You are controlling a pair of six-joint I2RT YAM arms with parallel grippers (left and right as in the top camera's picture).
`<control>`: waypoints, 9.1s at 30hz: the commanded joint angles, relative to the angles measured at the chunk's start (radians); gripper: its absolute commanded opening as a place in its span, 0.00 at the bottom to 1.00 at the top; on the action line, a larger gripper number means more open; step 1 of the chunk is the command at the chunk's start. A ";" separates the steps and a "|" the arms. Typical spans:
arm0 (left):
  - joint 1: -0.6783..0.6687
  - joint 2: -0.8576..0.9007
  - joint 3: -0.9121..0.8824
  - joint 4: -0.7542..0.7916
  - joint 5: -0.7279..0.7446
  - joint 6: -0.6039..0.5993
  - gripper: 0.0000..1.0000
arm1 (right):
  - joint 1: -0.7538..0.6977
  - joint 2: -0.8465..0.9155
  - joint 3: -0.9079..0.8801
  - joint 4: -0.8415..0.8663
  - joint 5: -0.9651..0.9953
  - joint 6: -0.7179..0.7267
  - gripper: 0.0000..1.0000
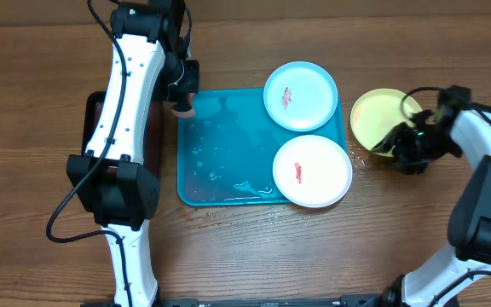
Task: Clean dirty plates on tray and stack at the side
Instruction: 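Lower the yellow plate onto the table and open the right gripper, then move right gripper to the white plate and pinch its rim, then bring the sponge with the left gripper onto the white plate, then scrub the white plate with the sponge while right gripper holds it, then rub the sponge around the white plate's inner rim, right gripper pinching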
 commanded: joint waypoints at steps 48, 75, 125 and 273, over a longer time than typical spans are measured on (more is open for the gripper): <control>-0.010 -0.003 -0.006 0.012 0.015 0.016 0.04 | 0.648 -0.062 0.060 0.147 0.195 0.224 0.04; -0.167 -0.019 -0.405 0.243 -0.129 -0.148 0.04 | 0.803 0.067 0.058 0.318 0.260 0.480 0.14; -0.217 -0.220 -0.896 0.597 -0.011 -0.078 0.04 | 0.917 0.069 0.058 0.187 0.228 0.341 0.16; -0.229 -0.152 -0.909 0.769 0.075 -0.023 0.04 | 0.808 0.114 0.058 0.335 0.060 0.341 0.04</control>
